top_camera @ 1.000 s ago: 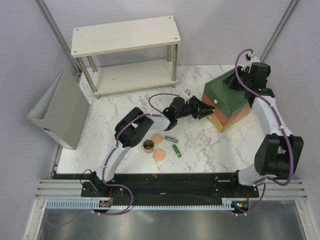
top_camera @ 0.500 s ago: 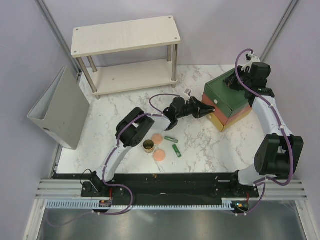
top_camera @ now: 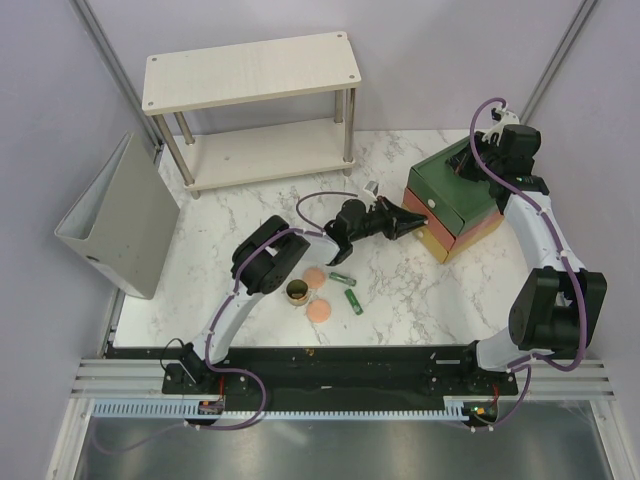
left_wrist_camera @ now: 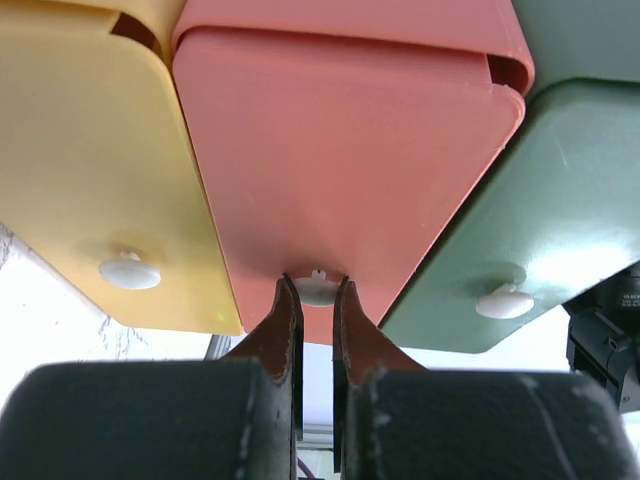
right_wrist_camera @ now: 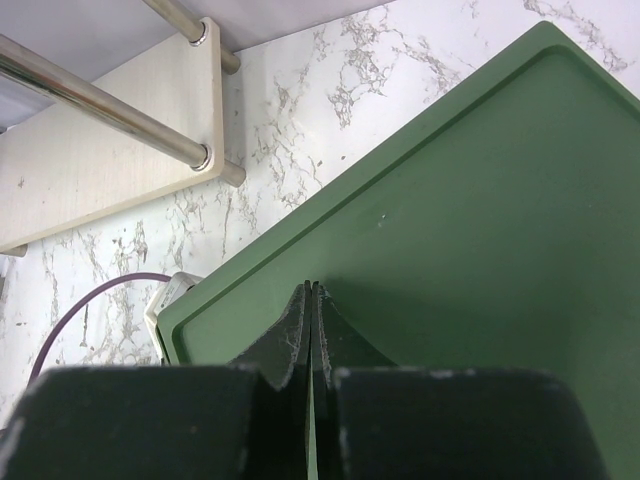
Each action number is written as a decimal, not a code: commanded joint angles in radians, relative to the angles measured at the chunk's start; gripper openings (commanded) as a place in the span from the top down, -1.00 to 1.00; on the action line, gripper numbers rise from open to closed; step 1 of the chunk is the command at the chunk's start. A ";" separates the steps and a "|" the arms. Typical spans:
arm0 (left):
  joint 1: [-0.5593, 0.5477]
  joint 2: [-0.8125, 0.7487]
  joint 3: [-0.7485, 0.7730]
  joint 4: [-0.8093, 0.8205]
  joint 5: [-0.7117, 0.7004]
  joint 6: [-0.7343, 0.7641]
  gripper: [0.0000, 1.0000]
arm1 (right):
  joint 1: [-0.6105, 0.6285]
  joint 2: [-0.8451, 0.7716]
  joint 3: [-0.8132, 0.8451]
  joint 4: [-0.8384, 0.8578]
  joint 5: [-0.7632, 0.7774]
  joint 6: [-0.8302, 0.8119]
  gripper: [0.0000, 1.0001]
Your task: Organize the makeup
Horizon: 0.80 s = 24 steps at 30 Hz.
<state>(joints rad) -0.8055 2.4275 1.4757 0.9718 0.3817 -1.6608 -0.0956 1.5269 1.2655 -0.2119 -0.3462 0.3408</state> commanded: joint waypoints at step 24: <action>0.072 -0.343 -0.463 0.051 0.129 0.096 0.97 | 0.011 0.110 -0.097 -0.331 0.023 -0.045 1.00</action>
<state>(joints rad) -0.7368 2.1567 1.0473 1.0233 0.4706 -1.6218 -0.0956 1.5356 1.2655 -0.2054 -0.3519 0.3408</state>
